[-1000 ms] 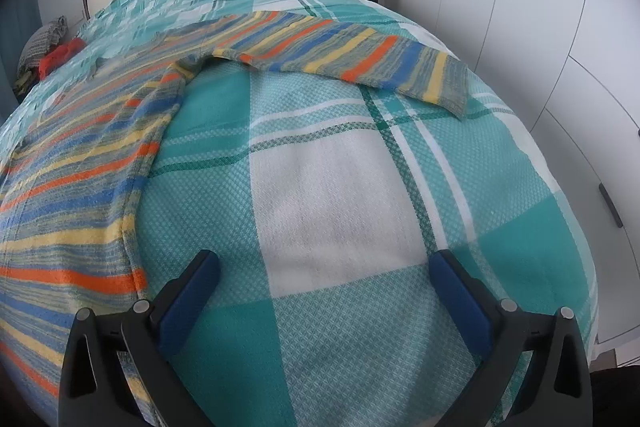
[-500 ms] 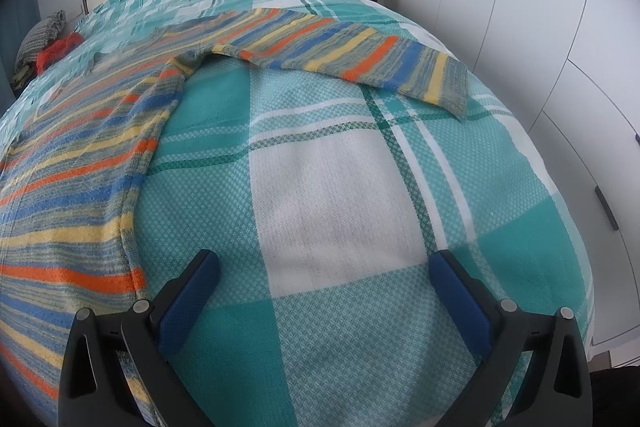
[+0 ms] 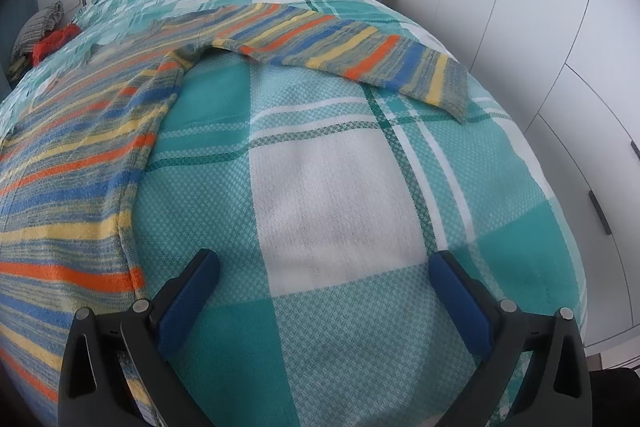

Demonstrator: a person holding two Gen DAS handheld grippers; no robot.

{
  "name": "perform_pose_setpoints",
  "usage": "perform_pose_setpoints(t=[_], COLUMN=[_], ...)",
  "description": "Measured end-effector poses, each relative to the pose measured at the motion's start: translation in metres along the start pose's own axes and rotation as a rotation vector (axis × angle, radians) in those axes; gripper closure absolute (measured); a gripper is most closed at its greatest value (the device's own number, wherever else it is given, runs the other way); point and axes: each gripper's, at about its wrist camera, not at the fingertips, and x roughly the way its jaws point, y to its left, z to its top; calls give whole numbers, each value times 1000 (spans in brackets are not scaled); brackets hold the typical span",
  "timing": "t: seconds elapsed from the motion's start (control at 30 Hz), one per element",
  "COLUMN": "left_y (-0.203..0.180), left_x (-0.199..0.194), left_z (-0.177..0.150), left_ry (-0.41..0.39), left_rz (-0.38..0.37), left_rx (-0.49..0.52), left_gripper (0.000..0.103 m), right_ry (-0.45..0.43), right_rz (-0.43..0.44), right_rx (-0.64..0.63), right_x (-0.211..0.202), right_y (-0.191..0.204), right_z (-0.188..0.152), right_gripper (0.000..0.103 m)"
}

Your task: Fold small clothes

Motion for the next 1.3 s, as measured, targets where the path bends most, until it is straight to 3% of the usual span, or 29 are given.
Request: perform_pose_setpoints(t=[1.3], left_y=[-1], left_x=[0], left_z=[-2], left_ry=[-5], left_rz=[4], left_rx=[0], left_gripper=[0], right_ry=[-5], right_rz=[-34], right_rx=[-27], right_x=[-1], right_y=[4], right_z=[-1], right_gripper=[0])
